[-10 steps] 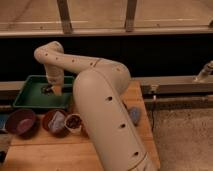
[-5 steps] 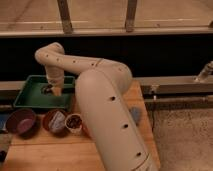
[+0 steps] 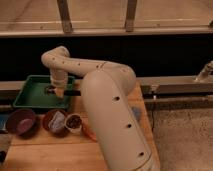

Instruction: Wipe tray with brush

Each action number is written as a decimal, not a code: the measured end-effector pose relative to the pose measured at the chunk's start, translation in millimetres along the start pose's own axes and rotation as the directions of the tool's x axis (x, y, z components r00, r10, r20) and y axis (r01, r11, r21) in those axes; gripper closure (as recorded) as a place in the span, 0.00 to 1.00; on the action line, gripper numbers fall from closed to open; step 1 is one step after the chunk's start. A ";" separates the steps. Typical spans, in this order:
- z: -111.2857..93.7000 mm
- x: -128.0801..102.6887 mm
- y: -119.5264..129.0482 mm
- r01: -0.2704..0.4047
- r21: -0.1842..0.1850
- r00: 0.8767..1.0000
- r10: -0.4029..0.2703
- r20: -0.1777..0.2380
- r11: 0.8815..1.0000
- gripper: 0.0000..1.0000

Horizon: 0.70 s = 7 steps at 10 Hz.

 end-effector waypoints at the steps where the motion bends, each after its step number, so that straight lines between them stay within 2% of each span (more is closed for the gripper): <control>1: 7.2 1.4 -7.4 -0.001 -0.009 1.000 0.001 -0.012 1.000 1.00; 5: 27.3 -0.6 -38.0 0.006 -0.024 0.998 -0.008 -0.058 1.000 1.00; 7: 28.3 -12.0 -48.1 0.043 -0.028 0.996 -0.045 -0.074 0.999 1.00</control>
